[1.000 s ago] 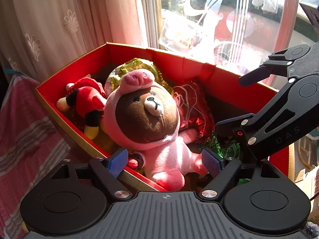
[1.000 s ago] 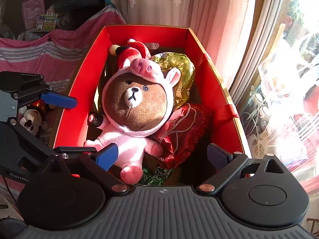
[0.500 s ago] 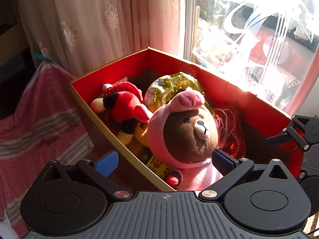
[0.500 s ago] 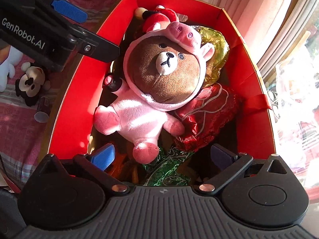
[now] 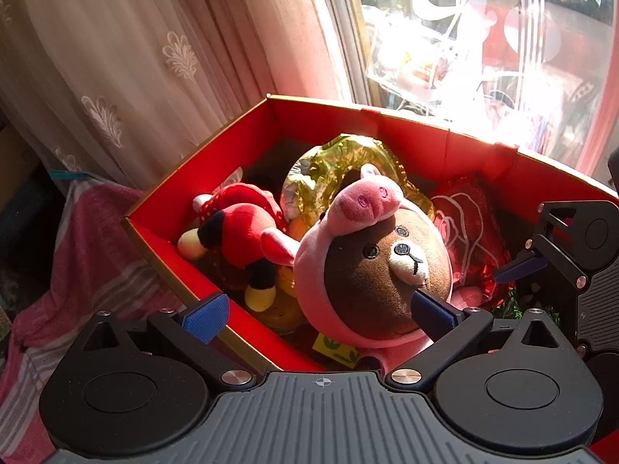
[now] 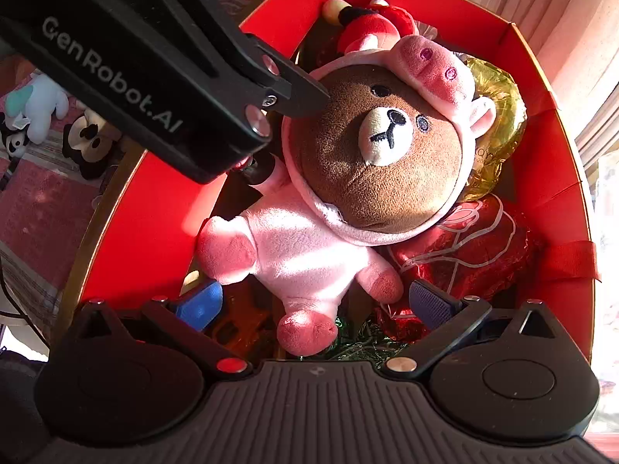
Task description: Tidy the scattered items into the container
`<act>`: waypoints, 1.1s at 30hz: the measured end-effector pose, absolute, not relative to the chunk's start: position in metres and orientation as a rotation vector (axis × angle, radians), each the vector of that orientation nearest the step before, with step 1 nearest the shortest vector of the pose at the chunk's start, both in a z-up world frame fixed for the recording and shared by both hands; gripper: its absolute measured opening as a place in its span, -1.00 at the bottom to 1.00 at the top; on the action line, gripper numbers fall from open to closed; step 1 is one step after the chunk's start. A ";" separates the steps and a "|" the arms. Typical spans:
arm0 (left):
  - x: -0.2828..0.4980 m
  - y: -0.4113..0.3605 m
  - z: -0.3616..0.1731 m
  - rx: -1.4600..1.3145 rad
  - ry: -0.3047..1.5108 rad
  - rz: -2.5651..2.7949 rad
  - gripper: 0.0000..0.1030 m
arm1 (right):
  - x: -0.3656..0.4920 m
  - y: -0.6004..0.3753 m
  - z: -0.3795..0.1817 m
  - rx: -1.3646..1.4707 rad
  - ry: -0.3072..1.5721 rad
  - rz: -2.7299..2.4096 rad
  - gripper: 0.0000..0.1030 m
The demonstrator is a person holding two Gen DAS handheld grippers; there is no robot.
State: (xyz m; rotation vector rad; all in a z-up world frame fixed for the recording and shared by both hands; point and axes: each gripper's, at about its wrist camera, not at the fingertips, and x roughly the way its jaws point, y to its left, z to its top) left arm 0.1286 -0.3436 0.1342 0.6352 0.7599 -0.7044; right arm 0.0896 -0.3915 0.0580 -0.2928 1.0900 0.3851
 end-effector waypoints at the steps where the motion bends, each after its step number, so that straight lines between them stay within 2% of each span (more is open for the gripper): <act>1: 0.128 -0.347 0.132 0.636 0.766 -0.713 1.00 | 0.089 -0.391 0.059 -0.301 1.089 0.392 0.99; 19: 0.143 -0.377 0.093 0.616 0.837 -0.755 1.00 | 0.085 -0.379 0.065 -0.468 1.077 0.438 1.00; 33: 0.150 -0.370 0.090 0.559 0.863 -0.768 1.00 | 0.099 -0.367 0.058 -0.527 1.093 0.487 1.00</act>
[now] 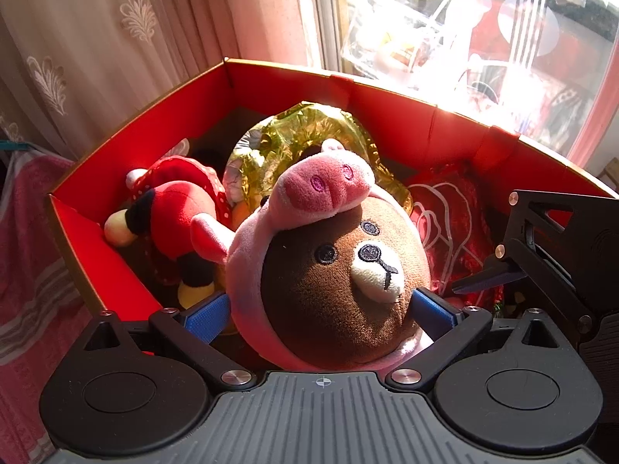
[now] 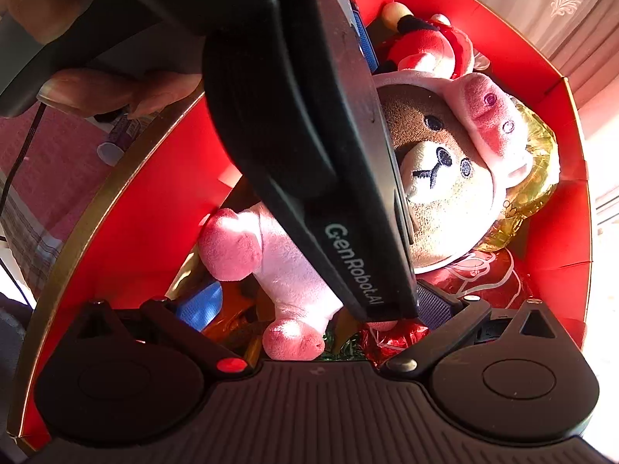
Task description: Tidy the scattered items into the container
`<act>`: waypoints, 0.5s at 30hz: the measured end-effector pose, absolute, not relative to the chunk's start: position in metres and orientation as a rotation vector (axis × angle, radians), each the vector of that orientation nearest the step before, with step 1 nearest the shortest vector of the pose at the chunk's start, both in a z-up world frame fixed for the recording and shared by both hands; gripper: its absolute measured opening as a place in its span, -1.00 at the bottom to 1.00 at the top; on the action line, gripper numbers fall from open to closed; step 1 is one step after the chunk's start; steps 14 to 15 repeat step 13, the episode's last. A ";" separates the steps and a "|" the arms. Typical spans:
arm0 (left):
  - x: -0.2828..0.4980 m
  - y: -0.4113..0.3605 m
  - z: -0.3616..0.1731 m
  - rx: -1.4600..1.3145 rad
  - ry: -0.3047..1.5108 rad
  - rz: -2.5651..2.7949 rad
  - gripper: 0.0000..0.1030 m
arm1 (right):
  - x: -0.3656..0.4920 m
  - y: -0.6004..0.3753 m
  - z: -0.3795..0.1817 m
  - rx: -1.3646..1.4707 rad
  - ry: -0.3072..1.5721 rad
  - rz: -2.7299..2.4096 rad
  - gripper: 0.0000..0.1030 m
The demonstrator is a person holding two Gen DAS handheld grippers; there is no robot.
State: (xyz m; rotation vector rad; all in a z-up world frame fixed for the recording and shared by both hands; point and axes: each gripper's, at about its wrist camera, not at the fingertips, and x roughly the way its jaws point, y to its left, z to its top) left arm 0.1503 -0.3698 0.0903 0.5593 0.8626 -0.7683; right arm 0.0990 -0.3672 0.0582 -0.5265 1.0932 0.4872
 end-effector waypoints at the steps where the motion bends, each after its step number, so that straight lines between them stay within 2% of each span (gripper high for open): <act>1: 0.149 -0.370 0.090 0.563 0.860 -0.768 1.00 | 0.099 -0.367 0.058 -0.526 1.094 0.487 1.00; 15: 0.144 -0.365 0.096 0.561 0.850 -0.761 0.97 | 0.095 -0.365 0.065 -0.522 1.090 0.473 1.00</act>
